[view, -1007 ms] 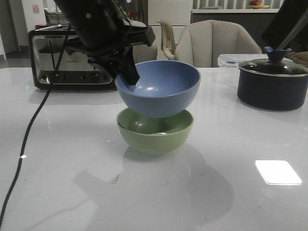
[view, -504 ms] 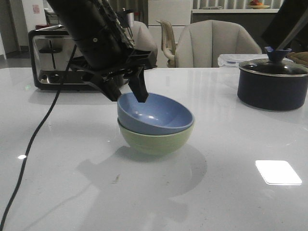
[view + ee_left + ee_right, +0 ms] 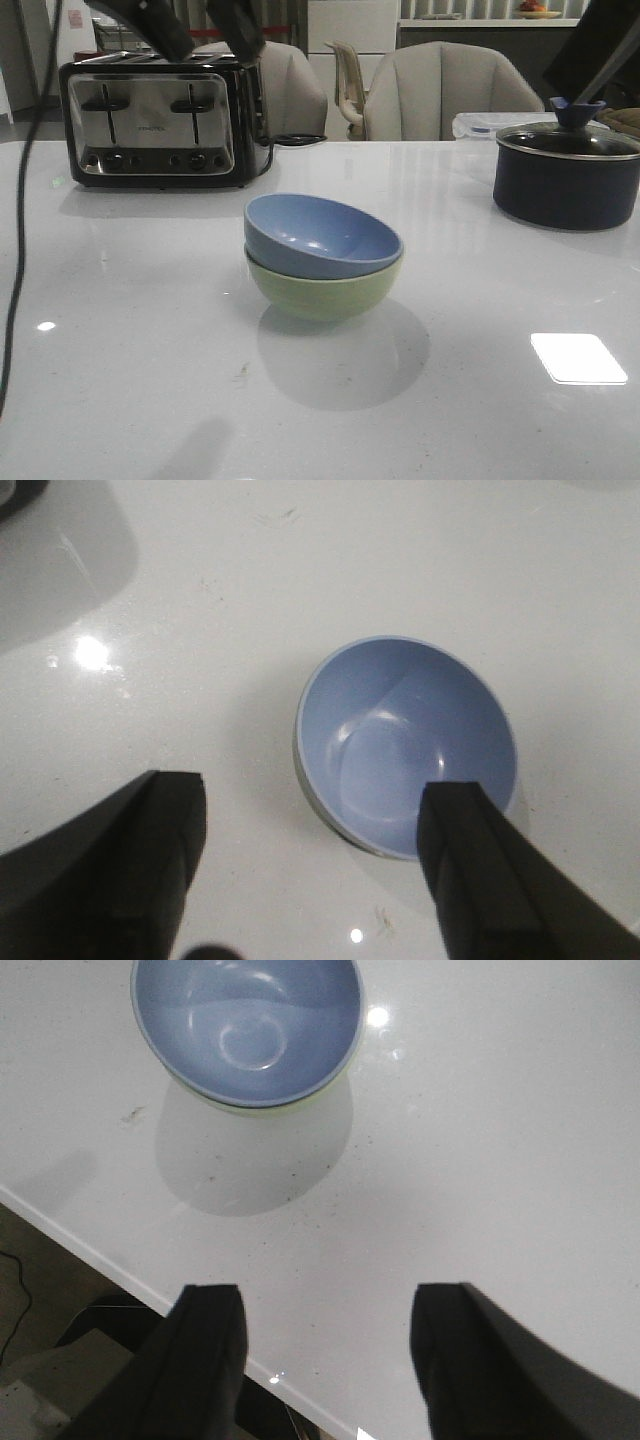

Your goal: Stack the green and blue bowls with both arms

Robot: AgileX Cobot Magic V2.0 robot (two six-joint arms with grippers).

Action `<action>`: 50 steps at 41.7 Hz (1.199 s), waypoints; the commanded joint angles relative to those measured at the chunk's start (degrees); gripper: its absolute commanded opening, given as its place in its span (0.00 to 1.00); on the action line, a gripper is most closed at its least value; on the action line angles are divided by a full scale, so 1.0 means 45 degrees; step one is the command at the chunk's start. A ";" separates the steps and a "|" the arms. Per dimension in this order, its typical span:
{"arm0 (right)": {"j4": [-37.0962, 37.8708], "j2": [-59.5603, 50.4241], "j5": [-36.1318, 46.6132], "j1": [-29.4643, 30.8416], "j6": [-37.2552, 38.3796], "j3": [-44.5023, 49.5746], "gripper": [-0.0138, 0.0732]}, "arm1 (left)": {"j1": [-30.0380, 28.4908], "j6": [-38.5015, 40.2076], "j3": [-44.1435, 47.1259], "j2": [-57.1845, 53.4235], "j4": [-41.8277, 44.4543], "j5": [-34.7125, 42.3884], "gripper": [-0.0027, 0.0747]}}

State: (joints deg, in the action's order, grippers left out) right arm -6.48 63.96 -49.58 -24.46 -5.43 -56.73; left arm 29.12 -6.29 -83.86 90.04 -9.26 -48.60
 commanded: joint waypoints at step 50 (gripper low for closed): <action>0.2179 -0.7458 0.0352 0.0049 0.1582 0.3470 0.70 | 0.0079 0.0022 0.8472 -1.2320 0.0965 0.0800 0.70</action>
State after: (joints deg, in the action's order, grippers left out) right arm 2.52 32.25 -53.40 -24.46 1.50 -40.61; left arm 29.12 -6.29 -44.25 34.58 -4.71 -48.62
